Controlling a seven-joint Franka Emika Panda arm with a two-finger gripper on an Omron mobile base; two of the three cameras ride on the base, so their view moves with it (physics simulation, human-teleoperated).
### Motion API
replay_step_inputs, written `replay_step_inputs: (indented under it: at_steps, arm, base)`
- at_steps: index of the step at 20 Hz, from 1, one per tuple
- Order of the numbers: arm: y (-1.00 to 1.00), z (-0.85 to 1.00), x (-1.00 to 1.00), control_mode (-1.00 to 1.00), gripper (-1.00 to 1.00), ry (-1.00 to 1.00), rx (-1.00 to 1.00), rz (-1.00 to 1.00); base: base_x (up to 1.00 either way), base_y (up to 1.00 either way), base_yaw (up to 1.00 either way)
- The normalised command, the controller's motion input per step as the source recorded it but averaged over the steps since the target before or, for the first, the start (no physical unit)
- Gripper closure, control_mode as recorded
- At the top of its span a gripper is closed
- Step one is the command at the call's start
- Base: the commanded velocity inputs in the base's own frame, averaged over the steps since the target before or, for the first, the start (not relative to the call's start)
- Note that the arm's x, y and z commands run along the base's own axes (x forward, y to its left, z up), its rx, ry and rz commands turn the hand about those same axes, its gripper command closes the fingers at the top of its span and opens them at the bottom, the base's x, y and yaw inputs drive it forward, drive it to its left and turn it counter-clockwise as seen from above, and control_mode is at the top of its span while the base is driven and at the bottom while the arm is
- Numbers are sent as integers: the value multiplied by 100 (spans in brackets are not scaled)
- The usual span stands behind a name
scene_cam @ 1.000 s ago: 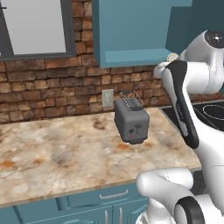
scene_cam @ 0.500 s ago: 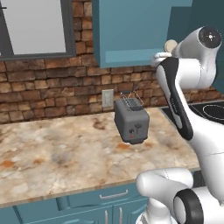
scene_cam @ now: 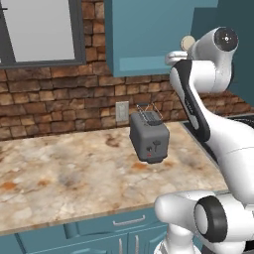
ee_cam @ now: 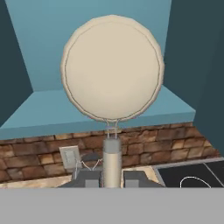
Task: Pick up the dish brush and bar soap from the sink, and place them back in the cabinet, and close the cabinet door.
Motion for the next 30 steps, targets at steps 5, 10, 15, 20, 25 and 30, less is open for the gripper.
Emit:
replay_step_inputs:
  at_steps: [5,10,15,20,25,30]
  arm:
    - [0,27,63,-100,100,0,0,0]
    - [0,9,65,-100,100,0,0,0]
    - [0,0,64,-100,100,0,0,0]
    - [0,-5,54,-100,100,0,0,0]
    - [0,-17,45,-100,100,0,0,0]
    - [0,-27,32,-100,100,-4,0,0]
  base:
    - [0,0,0]
    - [0,0,0]
    - [0,0,0]
    - [0,0,0]
    - [0,0,0]
    - [0,0,0]
